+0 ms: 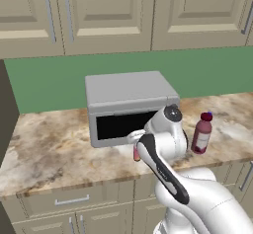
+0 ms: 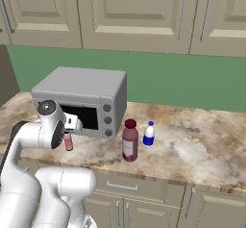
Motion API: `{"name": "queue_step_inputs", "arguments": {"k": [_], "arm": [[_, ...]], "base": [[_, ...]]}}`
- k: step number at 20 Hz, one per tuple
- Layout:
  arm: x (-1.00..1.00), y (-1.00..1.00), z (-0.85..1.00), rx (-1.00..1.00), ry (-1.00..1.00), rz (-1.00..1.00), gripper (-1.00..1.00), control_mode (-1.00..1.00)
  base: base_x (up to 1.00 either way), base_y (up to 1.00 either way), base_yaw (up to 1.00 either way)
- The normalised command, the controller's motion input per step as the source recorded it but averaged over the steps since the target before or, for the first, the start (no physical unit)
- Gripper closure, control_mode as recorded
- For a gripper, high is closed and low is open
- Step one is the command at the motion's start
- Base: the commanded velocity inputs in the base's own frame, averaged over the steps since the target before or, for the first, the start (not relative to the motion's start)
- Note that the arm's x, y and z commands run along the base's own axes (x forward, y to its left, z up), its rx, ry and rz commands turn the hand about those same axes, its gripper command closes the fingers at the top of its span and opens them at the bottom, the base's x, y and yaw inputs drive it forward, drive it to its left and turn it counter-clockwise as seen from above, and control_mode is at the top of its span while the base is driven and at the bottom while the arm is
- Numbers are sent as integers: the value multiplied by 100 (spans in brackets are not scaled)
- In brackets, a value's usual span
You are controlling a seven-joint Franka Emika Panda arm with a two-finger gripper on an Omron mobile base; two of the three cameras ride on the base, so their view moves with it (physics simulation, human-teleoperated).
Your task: Move the drinks to the dining counter.
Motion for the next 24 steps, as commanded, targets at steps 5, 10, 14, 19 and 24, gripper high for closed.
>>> {"name": "queue_step_inputs", "arguments": {"k": [5, 10, 14, 19, 24], "arm": [[0, 0, -3, 1, 0, 0, -100, -100], [0, 0, -11, 1, 0, 0, -100, -100], [3, 14, -44, 2, 0, 0, -100, -100], [28, 5, -49, 0, 0, 0, -100, -100], [26, -1, -41, 0, -7, 0, -100, -100]], "base": [[0, 0, 0], [0, 0, 0], [0, 0, 0], [0, 0, 0], [0, 0, 0]]}}
